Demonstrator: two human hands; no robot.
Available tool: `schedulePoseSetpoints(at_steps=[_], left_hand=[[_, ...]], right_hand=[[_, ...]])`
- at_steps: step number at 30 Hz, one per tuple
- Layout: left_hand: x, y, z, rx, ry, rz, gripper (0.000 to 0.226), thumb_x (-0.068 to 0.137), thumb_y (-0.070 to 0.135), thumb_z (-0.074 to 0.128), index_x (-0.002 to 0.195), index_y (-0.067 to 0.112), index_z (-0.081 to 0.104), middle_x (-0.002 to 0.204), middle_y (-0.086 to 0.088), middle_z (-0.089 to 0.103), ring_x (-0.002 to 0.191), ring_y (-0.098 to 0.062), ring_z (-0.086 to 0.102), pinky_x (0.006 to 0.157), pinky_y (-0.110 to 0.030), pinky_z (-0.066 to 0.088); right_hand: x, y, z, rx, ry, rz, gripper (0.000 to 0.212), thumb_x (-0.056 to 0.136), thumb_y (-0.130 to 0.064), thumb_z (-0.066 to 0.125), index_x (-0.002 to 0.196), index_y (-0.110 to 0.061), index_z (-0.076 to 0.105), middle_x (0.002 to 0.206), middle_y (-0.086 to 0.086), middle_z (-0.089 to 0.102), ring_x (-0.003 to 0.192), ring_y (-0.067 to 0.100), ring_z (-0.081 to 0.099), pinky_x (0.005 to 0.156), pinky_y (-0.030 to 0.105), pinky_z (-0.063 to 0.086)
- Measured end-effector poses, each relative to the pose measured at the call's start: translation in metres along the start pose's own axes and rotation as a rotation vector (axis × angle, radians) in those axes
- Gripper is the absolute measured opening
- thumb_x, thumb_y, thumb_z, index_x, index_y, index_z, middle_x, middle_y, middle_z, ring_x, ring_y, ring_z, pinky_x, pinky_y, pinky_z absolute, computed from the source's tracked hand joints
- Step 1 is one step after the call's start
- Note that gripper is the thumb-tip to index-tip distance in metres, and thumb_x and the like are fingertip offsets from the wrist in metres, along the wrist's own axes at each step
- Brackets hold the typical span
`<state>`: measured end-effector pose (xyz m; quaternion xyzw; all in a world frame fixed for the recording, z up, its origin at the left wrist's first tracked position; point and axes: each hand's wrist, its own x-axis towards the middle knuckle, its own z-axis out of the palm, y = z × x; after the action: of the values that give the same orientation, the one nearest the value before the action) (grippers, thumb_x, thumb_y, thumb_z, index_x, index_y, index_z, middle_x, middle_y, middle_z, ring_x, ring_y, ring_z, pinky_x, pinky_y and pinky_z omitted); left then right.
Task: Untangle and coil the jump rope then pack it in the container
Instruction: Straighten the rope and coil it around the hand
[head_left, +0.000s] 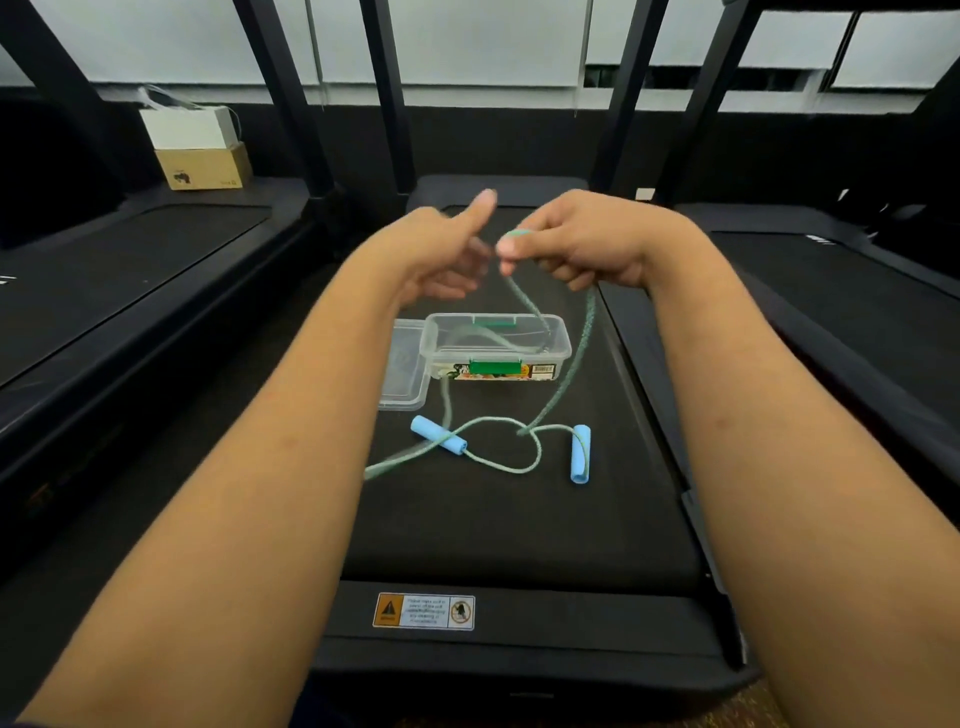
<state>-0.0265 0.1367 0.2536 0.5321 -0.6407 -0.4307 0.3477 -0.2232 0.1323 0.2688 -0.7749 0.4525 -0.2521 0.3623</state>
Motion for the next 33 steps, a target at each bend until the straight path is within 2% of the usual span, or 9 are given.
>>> schedulePoseSetpoints(at_steps=[3, 7, 12, 15, 17, 20, 24, 30, 33], left_hand=[[-0.001, 0.008, 0.015, -0.08, -0.136, 0.177, 0.063, 0.093, 0.064, 0.048, 0.103, 0.006, 0.071, 0.084, -0.008, 0.072, 0.068, -0.016, 0.066, 0.067, -0.028, 0.057], [-0.004, -0.003, -0.019, -0.177, -0.125, 0.351, 0.033, 0.098, 0.044, 0.057, 0.087, 0.013, 0.065, 0.058, 0.006, 0.029, 0.05, -0.008, 0.018, 0.044, -0.02, 0.015], [0.011, -0.033, -0.093, -0.836, 0.577, 0.275, 0.034, 0.104, 0.033, 0.048, 0.076, 0.016, 0.054, 0.047, 0.009, 0.031, 0.039, -0.005, 0.022, 0.04, -0.019, 0.022], [0.032, -0.069, -0.106, -0.323, 0.889, -0.089, 0.03, 0.096, 0.037, 0.055, 0.076, 0.017, 0.065, 0.065, 0.002, 0.062, 0.055, -0.014, 0.058, 0.058, -0.028, 0.049], [0.04, -0.07, -0.079, 0.145, 0.804, -0.09, 0.028, 0.088, 0.04, 0.059, 0.086, 0.015, 0.072, 0.092, -0.005, 0.072, 0.086, -0.022, 0.067, 0.084, -0.039, 0.055], [0.019, -0.026, -0.014, 0.016, 0.266, 0.206, 0.037, 0.099, 0.044, 0.052, 0.11, 0.014, 0.071, 0.105, -0.001, 0.072, 0.093, -0.013, 0.067, 0.091, -0.036, 0.052], [0.007, -0.012, 0.018, -0.02, -0.225, 0.268, 0.042, 0.098, 0.048, 0.054, 0.109, 0.009, 0.067, 0.067, 0.0, 0.061, 0.053, -0.011, 0.049, 0.053, -0.023, 0.043], [0.024, -0.027, -0.038, -0.715, 0.328, 0.245, 0.035, 0.106, 0.029, 0.04, 0.074, 0.019, 0.049, 0.048, 0.008, 0.023, 0.04, -0.007, 0.017, 0.042, -0.022, 0.015], [0.029, -0.05, -0.059, -0.205, 0.516, -0.057, 0.038, 0.106, 0.029, 0.04, 0.076, 0.013, 0.056, 0.05, 0.003, 0.05, 0.041, -0.012, 0.044, 0.037, -0.018, 0.037]], right_hand=[[0.004, -0.012, 0.009, 0.049, 0.006, -0.048, 0.015, 0.096, -0.022, 0.064, 0.09, -0.009, 0.069, 0.056, -0.003, 0.04, 0.044, 0.007, 0.027, 0.04, 0.019, 0.021], [-0.006, 0.007, -0.011, 0.232, 0.082, -0.092, 0.015, 0.092, -0.027, 0.071, 0.08, -0.017, 0.067, 0.055, -0.008, 0.027, 0.048, 0.009, 0.017, 0.044, 0.023, 0.013], [-0.03, 0.07, -0.041, 0.542, 0.285, -0.106, 0.025, 0.099, -0.036, 0.057, 0.083, -0.017, 0.061, 0.052, -0.009, 0.022, 0.043, 0.005, 0.015, 0.044, 0.022, 0.011], [-0.03, 0.082, -0.041, 0.586, 0.32, -0.099, 0.027, 0.102, -0.037, 0.053, 0.086, -0.018, 0.063, 0.055, -0.007, 0.02, 0.045, 0.006, 0.013, 0.044, 0.023, 0.01], [-0.021, 0.066, -0.031, 0.419, 0.232, -0.062, 0.027, 0.1, -0.039, 0.057, 0.091, -0.016, 0.068, 0.061, -0.002, 0.016, 0.052, 0.012, 0.01, 0.047, 0.026, 0.009], [-0.003, 0.029, -0.005, 0.2, 0.11, -0.058, 0.026, 0.097, -0.037, 0.063, 0.094, -0.013, 0.072, 0.064, -0.001, 0.017, 0.053, 0.012, 0.013, 0.047, 0.026, 0.011], [0.011, 0.013, 0.014, 0.273, 0.166, -0.11, 0.025, 0.096, -0.032, 0.066, 0.085, -0.01, 0.066, 0.056, -0.003, 0.033, 0.051, 0.01, 0.018, 0.048, 0.027, 0.012], [-0.003, 0.074, -0.001, 0.451, 0.092, 0.025, 0.025, 0.097, -0.038, 0.062, 0.087, -0.016, 0.068, 0.061, -0.006, 0.026, 0.052, 0.009, 0.019, 0.045, 0.021, 0.02], [-0.004, 0.082, -0.001, 0.369, 0.036, 0.085, 0.029, 0.1, -0.039, 0.057, 0.093, -0.014, 0.071, 0.06, -0.006, 0.028, 0.053, 0.01, 0.02, 0.047, 0.022, 0.024]])
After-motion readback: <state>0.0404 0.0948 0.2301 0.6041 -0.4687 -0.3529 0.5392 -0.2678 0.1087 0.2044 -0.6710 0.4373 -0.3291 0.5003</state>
